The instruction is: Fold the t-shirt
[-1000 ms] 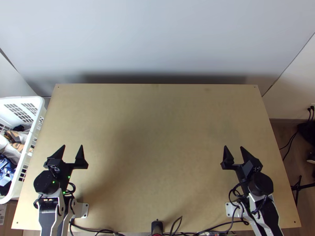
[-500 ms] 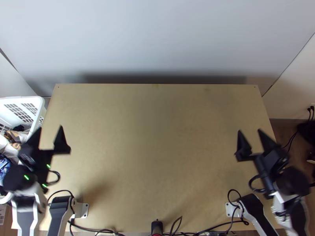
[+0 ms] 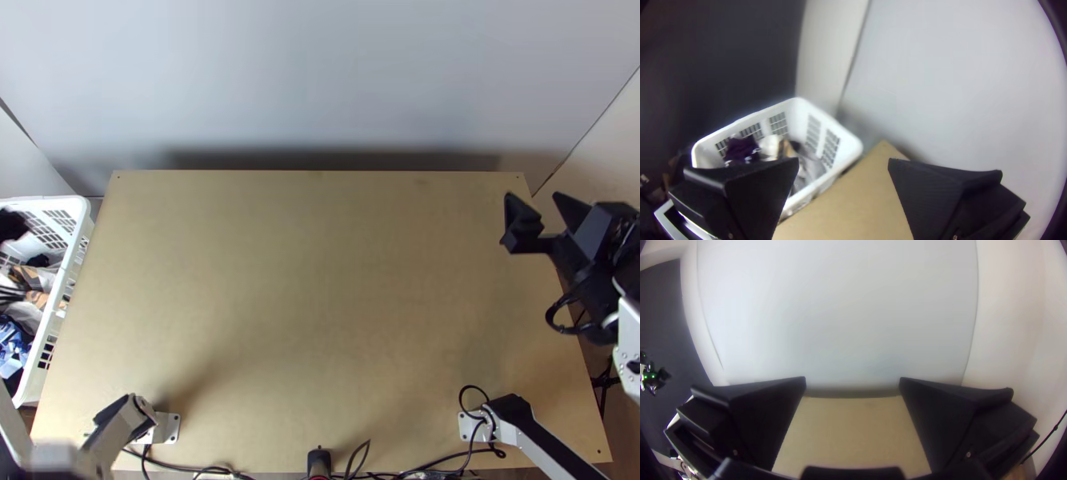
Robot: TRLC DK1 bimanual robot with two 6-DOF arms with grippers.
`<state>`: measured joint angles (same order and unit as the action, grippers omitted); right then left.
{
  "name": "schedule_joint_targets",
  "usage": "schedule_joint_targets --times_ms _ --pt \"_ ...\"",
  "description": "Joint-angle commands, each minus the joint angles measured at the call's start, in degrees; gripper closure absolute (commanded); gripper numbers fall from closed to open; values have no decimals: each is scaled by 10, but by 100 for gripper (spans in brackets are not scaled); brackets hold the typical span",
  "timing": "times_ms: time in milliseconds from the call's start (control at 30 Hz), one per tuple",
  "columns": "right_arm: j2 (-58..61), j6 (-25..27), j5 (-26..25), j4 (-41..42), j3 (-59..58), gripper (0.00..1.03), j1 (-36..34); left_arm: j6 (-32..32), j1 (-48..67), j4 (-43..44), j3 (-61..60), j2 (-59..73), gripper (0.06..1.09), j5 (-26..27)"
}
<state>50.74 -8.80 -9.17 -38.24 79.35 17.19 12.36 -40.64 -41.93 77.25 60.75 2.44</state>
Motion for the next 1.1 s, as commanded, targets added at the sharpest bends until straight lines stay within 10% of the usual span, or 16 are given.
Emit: schedule_joint_targets --times_ms 0,567,1067 --pt "48 -26 -1 -3 52 5 -5 -95 -251 75 7 142 11 -19" --pt "36 -28 -1 -10 18 5 50 -232 -332 420 -32 449 11 -48" --pt "23 -37 -1 -29 -25 5 51 -167 -324 280 297 771 11 -50"
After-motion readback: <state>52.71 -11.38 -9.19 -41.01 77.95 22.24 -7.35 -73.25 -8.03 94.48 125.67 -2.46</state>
